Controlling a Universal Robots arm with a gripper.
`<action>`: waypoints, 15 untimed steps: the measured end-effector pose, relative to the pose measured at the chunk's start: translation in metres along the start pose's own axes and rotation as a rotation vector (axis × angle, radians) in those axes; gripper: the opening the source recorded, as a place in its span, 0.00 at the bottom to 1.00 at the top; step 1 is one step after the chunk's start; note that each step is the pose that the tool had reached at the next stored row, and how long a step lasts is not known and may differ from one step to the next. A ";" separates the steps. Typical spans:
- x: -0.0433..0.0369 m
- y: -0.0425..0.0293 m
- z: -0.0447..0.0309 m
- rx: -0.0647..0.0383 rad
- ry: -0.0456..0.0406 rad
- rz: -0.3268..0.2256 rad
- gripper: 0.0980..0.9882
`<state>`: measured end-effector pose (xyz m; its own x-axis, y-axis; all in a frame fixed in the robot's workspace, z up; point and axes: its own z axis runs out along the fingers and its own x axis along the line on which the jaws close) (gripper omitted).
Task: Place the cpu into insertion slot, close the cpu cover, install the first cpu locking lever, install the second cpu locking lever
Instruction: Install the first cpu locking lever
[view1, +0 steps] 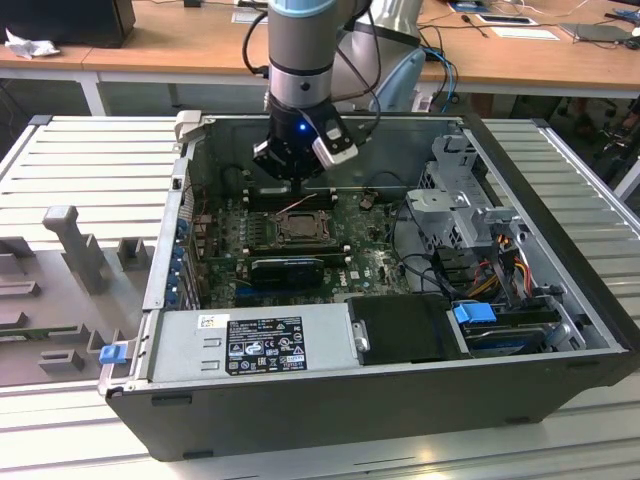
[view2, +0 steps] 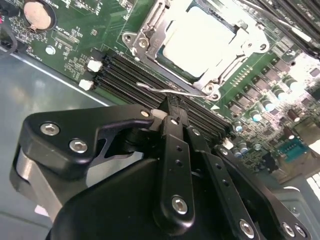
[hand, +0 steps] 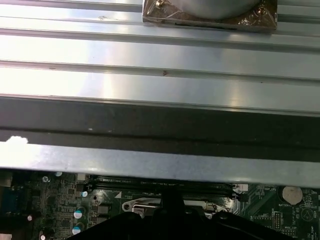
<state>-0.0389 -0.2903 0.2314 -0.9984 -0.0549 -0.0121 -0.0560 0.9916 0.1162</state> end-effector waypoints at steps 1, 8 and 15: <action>-0.0010 -0.0002 0.0008 -0.002 -0.0001 0.000 0.01; -0.0075 0.0000 0.0055 -0.004 -0.0002 0.000 0.01; -0.0186 -0.0016 0.0139 -0.004 -0.0002 0.000 0.01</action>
<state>-0.0202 -0.2893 0.2177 -0.9984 -0.0548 -0.0122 -0.0559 0.9912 0.1199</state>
